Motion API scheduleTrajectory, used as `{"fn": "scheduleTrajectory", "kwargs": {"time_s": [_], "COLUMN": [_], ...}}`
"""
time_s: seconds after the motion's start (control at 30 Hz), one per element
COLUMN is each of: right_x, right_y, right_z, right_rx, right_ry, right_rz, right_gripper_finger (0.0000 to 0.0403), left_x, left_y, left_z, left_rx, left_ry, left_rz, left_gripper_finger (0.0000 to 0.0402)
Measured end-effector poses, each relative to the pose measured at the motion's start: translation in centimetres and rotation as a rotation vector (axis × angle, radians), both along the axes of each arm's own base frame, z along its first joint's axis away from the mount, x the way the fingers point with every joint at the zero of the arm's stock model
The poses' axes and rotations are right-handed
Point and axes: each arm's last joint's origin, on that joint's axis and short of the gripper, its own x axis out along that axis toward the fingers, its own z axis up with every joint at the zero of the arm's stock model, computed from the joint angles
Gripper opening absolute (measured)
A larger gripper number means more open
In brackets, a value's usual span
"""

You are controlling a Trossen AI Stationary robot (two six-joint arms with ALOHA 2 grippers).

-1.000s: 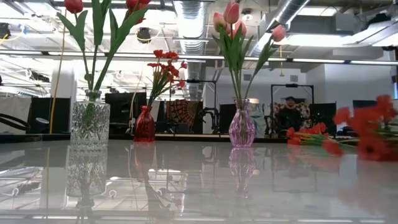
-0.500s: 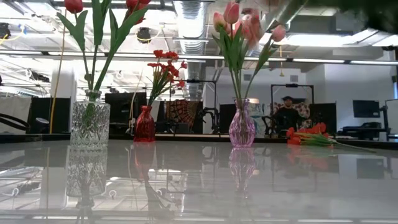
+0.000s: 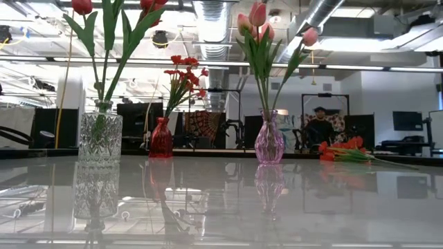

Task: Sort flowers into vase by color
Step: Put the red flowers into the red vase

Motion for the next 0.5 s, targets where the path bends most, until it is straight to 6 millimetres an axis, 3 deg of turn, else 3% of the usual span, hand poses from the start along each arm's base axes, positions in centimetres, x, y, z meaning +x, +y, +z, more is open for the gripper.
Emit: {"fn": "scheduleTrajectory", "kwargs": {"time_s": [0.23,0.5], "right_x": [3.9,8.6], "right_y": [-4.8,-9.1], "right_z": [0.7,3.1], "right_rx": [-0.068,-0.108], "right_ry": [-0.182,-0.325], "right_rz": [-0.022,0.058], "right_gripper_finger": [0.0040,0.0041], "left_x": [0.5,3.2], "left_y": [0.0,0.0], "left_z": [-0.2,-0.5], "left_rx": [-0.024,-0.026], "left_ry": [0.011,-0.026], "left_rz": [0.000,0.022], "left_gripper_finger": [0.0184,0.0184]}}
